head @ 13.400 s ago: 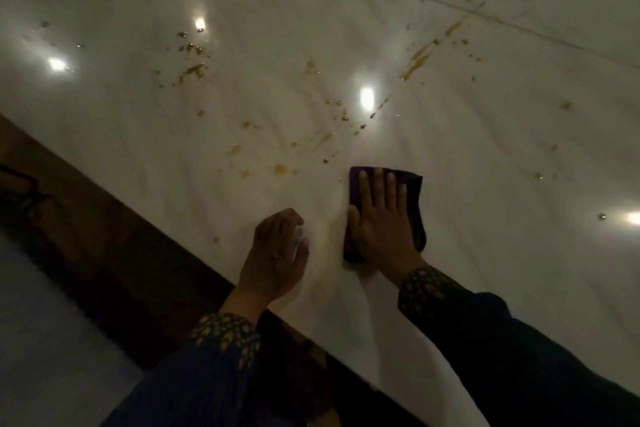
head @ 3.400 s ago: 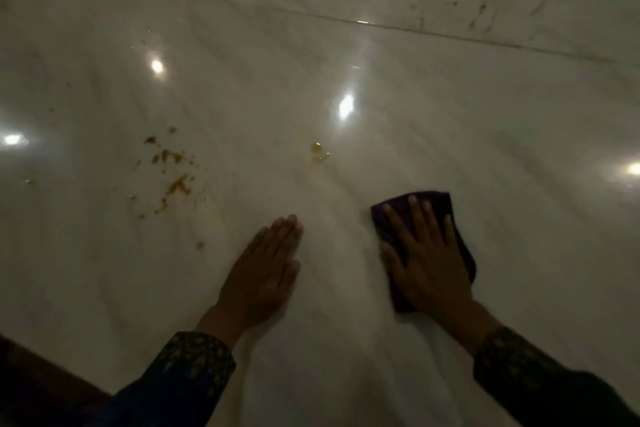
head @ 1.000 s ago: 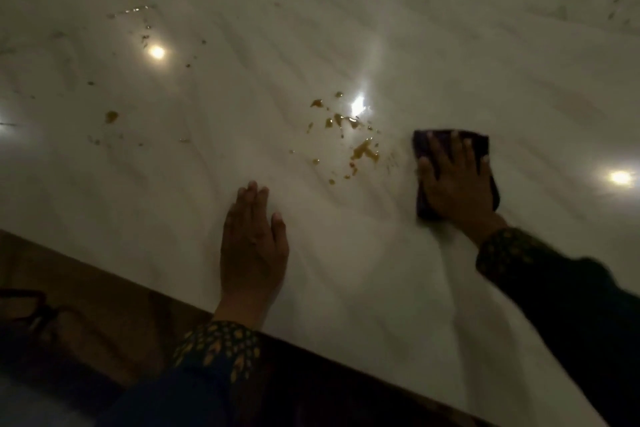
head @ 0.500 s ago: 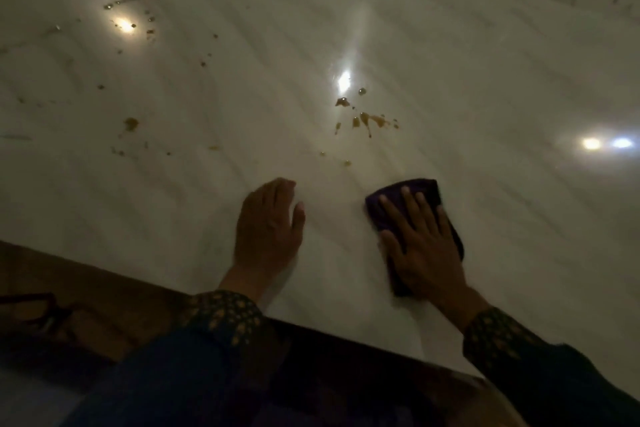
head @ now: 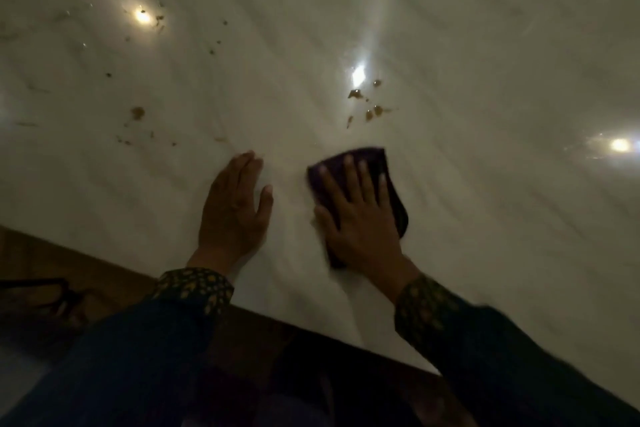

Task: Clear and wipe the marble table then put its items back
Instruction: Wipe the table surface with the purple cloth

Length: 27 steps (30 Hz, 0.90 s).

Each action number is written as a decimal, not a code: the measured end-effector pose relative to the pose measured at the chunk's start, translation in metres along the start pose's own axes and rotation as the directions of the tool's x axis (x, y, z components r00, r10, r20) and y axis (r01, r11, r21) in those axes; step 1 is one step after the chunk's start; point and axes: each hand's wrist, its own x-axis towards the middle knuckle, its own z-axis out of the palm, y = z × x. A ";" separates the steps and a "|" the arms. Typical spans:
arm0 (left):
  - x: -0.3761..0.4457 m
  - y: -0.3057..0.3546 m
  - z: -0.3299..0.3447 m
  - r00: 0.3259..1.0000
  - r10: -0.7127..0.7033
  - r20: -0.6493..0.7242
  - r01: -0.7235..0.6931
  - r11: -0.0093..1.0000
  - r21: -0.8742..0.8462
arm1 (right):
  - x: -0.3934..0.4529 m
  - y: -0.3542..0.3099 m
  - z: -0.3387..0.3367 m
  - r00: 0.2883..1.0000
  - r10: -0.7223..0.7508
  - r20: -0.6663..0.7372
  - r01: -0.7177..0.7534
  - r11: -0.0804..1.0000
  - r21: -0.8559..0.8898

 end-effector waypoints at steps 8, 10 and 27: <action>0.001 0.003 0.000 0.999 -0.026 -0.018 0.026 1.000 -0.005 | 0.017 0.131 -0.033 0.995 0.097 0.006 -0.096 0.991 -0.089; 0.001 0.002 0.002 0.999 -0.037 -0.018 0.036 0.999 -0.015 | 0.069 0.137 -0.041 0.977 0.212 -0.036 -0.214 0.976 -0.048; 0.024 -0.144 -0.067 0.996 -0.061 -0.062 0.064 0.997 0.033 | 0.047 0.062 -0.020 0.986 0.166 -0.023 -0.168 0.983 -0.078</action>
